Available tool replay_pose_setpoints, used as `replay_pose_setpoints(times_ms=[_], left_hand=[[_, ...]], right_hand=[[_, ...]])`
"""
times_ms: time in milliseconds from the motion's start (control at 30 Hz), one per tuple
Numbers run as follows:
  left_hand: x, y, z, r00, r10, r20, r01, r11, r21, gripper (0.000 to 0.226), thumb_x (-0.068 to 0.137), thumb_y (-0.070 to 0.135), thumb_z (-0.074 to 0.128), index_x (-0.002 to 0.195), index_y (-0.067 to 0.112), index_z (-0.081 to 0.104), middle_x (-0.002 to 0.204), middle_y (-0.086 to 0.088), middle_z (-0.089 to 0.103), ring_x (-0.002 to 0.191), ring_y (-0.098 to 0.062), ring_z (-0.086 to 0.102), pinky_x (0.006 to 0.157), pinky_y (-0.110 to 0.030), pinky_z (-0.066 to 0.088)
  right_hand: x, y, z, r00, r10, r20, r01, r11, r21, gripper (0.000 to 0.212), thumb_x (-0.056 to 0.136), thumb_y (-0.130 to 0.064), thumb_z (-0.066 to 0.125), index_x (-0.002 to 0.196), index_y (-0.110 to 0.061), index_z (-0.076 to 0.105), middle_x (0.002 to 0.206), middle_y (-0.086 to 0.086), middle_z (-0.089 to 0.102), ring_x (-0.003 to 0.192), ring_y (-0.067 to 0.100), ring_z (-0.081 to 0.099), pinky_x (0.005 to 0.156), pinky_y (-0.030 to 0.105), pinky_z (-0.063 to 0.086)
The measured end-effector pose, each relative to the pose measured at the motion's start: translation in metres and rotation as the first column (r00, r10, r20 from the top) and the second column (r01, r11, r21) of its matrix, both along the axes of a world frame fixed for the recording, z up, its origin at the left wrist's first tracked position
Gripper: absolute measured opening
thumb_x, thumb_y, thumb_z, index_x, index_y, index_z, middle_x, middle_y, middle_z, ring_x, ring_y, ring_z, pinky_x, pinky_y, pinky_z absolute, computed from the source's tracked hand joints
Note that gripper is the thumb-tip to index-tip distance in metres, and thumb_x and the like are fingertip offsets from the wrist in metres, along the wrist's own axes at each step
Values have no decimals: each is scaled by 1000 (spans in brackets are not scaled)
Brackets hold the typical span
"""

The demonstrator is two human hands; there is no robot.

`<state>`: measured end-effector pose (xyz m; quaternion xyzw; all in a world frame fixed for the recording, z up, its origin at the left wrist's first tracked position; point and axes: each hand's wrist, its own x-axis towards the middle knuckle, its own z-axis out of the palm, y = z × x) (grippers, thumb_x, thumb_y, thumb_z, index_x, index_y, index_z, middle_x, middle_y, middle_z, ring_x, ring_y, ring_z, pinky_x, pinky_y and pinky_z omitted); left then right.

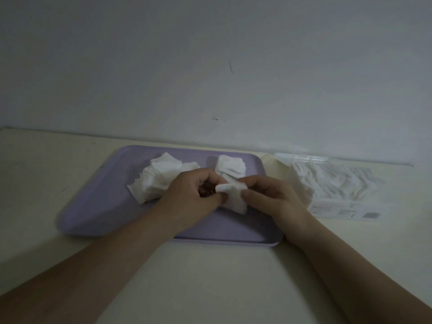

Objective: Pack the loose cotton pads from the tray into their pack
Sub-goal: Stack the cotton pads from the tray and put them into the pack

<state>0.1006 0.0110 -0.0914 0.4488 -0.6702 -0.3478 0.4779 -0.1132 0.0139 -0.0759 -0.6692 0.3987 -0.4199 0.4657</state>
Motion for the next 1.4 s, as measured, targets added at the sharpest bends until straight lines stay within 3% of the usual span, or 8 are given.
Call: replay_pose_setpoints(times_ms=[167, 400, 667, 800, 933, 1067, 1200, 1400], left_hand=[[0, -2, -2, 997, 15, 82, -16, 1000, 17, 58, 66, 28, 85, 121, 27, 68, 78, 4, 61, 59, -6, 50, 62, -21, 44], [1, -1, -2, 983, 41, 177, -25, 995, -95, 29, 74, 32, 77, 87, 7, 72, 57, -5, 45, 54, -7, 38, 53, -24, 33], [-3, -1, -1, 988, 74, 135, -68, 996, -50, 17, 73, 29, 79, 89, 24, 75, 59, 1, 59, 54, -11, 49, 54, -32, 45], [-1, -1, -2, 984, 54, 167, -40, 996, -80, 14, 82, 35, 71, 89, 23, 74, 74, -3, 72, 71, -28, 67, 66, -46, 57], [-2, 2, 1, 978, 9, 207, 13, 994, -107, 19, 84, 39, 65, 94, 26, 76, 77, -2, 74, 74, -28, 68, 69, -46, 56], [-3, 2, 4, 977, 119, 178, -86, 980, -181, 25, 84, 46, 65, 104, 33, 73, 80, 5, 66, 65, -14, 60, 65, -29, 51], [10, -5, -2, 820, 272, 503, -124, 943, -309, 31, 90, 24, 56, 115, 14, 71, 109, 1, 57, 77, -8, 56, 82, -27, 49], [9, 0, 8, 775, 237, 585, -92, 959, -267, 38, 98, 32, 53, 63, 19, 48, 77, 2, 51, 68, -15, 50, 68, -33, 39]], right_hand=[[4, 0, -4, 962, -166, -218, 110, 963, -247, 22, 84, -5, 80, 90, -25, 75, 85, -13, 76, 75, -5, 65, 74, 12, 49], [14, 11, -1, 871, -338, -356, 140, 866, -480, 50, 88, -8, 57, 135, -23, 64, 127, -7, 70, 117, 7, 65, 102, 23, 50], [28, 23, -1, 836, -233, -497, 98, 954, -284, 75, 88, 10, 43, 158, -14, 30, 141, 2, 54, 129, 9, 48, 96, 3, 26], [35, 28, 5, 874, -153, -461, 35, 966, -255, 64, 93, 13, 40, 150, -16, 34, 112, -7, 55, 101, -6, 50, 81, -8, 28], [28, 21, 0, 856, -294, -425, 135, 921, -365, 57, 94, -6, 60, 149, -16, 47, 126, -10, 59, 115, 1, 55, 92, 3, 34], [18, 13, 4, 840, -382, -385, 239, 898, -371, 21, 88, -16, 72, 106, -26, 72, 85, -16, 69, 84, -5, 61, 70, 0, 41], [8, 5, -3, 788, -498, -362, 369, 853, -369, 15, 86, -20, 70, 92, -32, 63, 77, -17, 65, 82, -11, 58, 64, 10, 40], [8, 2, -7, 806, -477, -351, 387, 873, -298, 18, 87, -30, 73, 97, -37, 59, 80, -16, 66, 79, -8, 60, 64, 11, 41]])
